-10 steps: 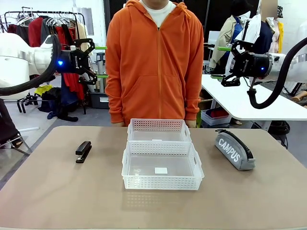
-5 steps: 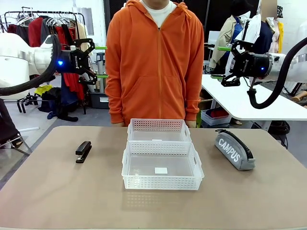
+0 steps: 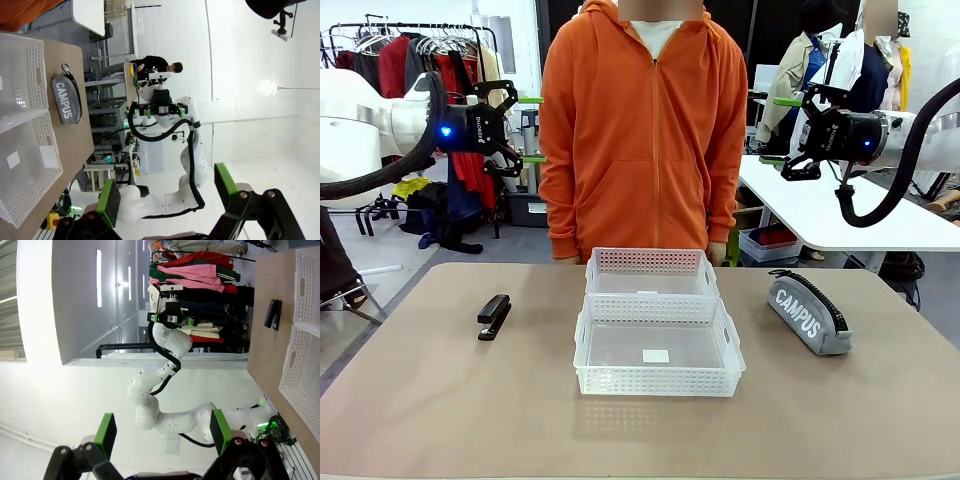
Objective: Distribute items into two baskets.
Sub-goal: Pick up the Pencil pouch that the person points to.
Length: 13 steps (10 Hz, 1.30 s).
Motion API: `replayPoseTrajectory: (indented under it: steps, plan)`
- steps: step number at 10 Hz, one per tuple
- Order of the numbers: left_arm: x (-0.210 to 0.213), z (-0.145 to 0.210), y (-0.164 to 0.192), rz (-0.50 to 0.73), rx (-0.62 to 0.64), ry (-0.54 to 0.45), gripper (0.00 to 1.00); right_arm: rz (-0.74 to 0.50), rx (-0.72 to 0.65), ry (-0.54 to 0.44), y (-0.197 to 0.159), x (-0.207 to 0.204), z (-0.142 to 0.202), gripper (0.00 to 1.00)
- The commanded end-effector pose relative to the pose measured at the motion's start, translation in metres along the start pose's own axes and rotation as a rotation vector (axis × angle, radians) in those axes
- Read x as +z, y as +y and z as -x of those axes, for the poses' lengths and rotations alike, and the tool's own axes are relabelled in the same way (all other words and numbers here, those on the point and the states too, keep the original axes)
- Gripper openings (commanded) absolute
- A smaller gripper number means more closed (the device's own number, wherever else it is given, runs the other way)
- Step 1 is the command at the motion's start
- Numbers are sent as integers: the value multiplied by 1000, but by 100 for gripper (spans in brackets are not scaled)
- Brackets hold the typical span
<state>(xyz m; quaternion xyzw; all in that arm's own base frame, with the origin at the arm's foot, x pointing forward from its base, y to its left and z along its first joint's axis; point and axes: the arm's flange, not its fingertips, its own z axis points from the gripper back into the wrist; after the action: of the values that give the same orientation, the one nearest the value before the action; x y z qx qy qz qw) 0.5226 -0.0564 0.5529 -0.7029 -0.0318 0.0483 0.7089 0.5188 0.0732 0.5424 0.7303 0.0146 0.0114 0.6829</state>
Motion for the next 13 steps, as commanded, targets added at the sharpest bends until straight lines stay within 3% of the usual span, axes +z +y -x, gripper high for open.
replayPoseTrajectory:
  steps: [1, 13]
  plan:
    - [1, 1, -2, 4, -3, -3, 100, -3, 2, -2, 2, 0, 2, 100]
    - [1, 1, -2, 4, -3, -3, 100, -3, 2, -2, 2, 0, 2, 100]
